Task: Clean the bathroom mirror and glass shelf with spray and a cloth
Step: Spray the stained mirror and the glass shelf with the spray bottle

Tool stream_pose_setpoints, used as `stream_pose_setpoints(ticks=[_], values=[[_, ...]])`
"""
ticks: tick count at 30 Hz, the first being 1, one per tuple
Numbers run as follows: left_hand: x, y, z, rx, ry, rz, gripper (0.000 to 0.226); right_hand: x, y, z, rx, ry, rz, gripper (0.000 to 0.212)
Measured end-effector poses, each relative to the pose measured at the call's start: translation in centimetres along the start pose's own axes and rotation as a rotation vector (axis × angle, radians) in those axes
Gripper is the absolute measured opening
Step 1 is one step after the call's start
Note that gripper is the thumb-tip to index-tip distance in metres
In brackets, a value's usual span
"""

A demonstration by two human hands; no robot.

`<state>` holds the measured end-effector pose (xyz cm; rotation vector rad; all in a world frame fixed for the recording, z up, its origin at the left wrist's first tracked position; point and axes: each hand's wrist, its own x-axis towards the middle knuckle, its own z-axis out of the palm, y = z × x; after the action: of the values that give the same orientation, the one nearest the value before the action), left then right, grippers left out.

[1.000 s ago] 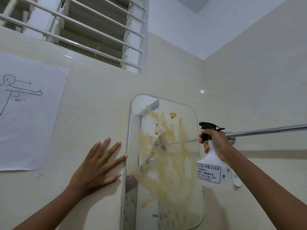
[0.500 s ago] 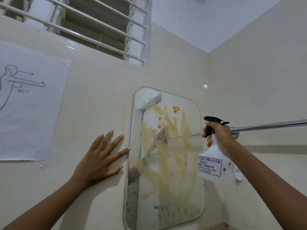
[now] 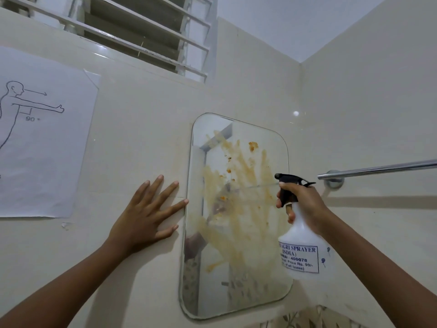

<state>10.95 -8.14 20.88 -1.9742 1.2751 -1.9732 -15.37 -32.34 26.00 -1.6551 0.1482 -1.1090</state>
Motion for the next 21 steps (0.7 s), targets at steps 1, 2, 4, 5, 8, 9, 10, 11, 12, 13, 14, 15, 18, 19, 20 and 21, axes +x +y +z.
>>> stream_pose_setpoints(ticks=[1,2,4,5,8,9,10,11,12,13,14,15,18,19,20,21], values=[[0.0,0.0,0.0,0.001,-0.002,0.002,0.062,-0.4,0.1,0.3,-0.003,-0.044,0.010,0.026],[0.0,0.0,0.0,0.002,-0.002,0.004,0.062,-0.9,0.3,0.6,-0.006,-0.081,0.018,0.025],[0.0,0.0,0.1,0.006,0.000,0.004,0.062,-1.6,0.7,1.1,-0.008,-0.129,0.020,0.025],[0.0,-0.1,0.1,0.005,0.000,0.003,0.061,-1.9,1.0,1.3,-0.009,-0.142,0.017,0.027],[0.0,-0.1,0.2,0.008,-0.009,0.002,0.060,-2.6,1.9,1.7,-0.018,-0.148,0.015,0.027],[0.0,-0.1,0.2,0.011,-0.013,0.003,0.060,-2.7,2.2,1.7,-0.018,-0.140,0.016,0.027],[0.0,-0.1,0.2,0.012,-0.016,0.003,0.060,-2.7,2.5,1.6,-0.019,-0.130,0.017,0.027],[0.0,-0.1,0.3,0.011,-0.016,0.004,0.060,-2.8,2.8,1.4,-0.019,-0.123,0.020,0.026],[0.0,-0.1,0.3,0.012,-0.012,0.004,0.060,-2.9,3.1,1.2,-0.017,-0.118,0.027,0.026],[0.0,-0.1,0.3,0.014,-0.010,0.003,0.061,-3.0,3.3,1.0,-0.013,-0.113,0.038,0.025],[0.0,-0.1,0.3,0.016,-0.009,0.003,0.062,-3.1,3.6,0.7,-0.007,-0.103,0.052,0.024],[0.0,-0.1,0.3,0.018,-0.006,0.003,0.062,-3.1,3.9,0.3,-0.003,-0.088,0.063,0.024],[0.1,-0.1,0.2,0.024,-0.001,0.001,0.062,-3.0,4.6,-0.9,-0.004,-0.015,0.066,0.024],[0.0,-0.1,0.2,0.026,-0.001,0.001,0.062,-2.8,4.9,-1.3,-0.008,0.014,0.064,0.024],[0.0,-0.1,0.2,0.028,0.003,0.001,0.062,-2.7,5.1,-1.8,-0.013,0.046,0.065,0.025],[0.0,-0.1,0.3,0.028,0.002,0.000,0.062,-2.6,5.3,-2.2,-0.015,0.078,0.068,0.025]])
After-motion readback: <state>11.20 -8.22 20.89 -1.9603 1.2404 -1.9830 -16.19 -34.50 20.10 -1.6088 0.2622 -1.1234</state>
